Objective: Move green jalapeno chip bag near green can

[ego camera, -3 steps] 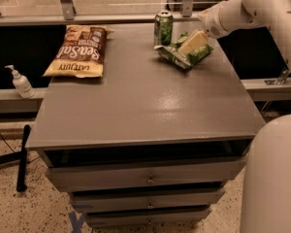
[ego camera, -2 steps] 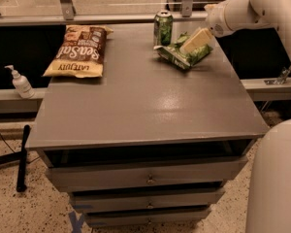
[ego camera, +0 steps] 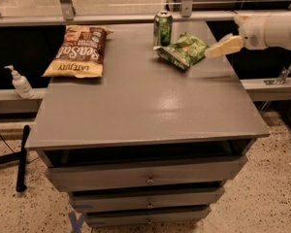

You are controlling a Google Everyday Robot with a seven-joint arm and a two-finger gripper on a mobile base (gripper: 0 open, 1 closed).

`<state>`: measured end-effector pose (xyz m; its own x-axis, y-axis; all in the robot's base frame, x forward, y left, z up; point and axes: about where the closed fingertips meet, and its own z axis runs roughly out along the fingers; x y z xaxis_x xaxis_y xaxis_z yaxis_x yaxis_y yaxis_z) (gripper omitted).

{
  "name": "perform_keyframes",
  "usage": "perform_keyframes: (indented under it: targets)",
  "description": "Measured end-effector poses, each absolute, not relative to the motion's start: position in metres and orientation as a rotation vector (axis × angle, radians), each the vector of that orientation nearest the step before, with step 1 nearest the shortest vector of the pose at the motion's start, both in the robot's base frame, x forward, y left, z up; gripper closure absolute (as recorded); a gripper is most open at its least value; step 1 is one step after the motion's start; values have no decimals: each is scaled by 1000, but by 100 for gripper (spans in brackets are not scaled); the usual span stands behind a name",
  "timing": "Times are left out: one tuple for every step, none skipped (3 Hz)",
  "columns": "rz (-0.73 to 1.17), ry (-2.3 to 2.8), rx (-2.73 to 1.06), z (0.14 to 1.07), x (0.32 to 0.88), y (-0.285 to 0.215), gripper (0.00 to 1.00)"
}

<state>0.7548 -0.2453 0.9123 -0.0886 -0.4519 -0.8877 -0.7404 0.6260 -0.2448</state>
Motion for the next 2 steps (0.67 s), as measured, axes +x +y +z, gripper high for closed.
perform_keyframes:
  targets:
    - [330,1729,-920,912,705,-309,0]
    - [329,1731,-918,912,704,-310,0]
